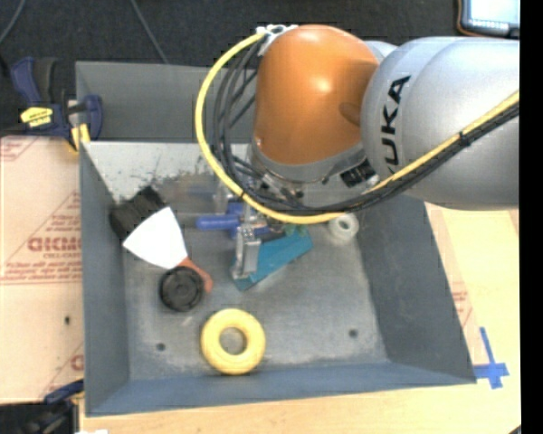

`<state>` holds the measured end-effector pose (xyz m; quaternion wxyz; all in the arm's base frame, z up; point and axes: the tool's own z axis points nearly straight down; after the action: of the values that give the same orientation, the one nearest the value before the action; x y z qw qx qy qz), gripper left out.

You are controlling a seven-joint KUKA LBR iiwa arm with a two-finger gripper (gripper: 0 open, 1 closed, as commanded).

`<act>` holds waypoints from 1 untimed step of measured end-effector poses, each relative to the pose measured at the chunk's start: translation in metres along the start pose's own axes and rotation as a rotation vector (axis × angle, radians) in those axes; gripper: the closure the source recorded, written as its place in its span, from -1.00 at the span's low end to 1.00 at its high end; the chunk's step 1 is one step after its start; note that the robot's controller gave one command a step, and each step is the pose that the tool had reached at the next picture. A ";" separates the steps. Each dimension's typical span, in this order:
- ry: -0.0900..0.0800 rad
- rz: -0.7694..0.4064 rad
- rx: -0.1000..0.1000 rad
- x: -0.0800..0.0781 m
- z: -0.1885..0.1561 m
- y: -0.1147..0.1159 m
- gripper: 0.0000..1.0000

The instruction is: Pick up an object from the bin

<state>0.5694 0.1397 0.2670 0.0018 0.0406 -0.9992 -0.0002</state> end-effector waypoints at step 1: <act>-0.013 -0.091 0.001 -0.025 -0.026 -0.027 -1.00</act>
Offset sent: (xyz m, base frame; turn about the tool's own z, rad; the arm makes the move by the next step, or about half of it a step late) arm -0.0116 -0.0578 -0.0720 -0.2553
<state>0.5967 0.1145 0.2925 -0.0046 0.0861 -0.9963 -0.0001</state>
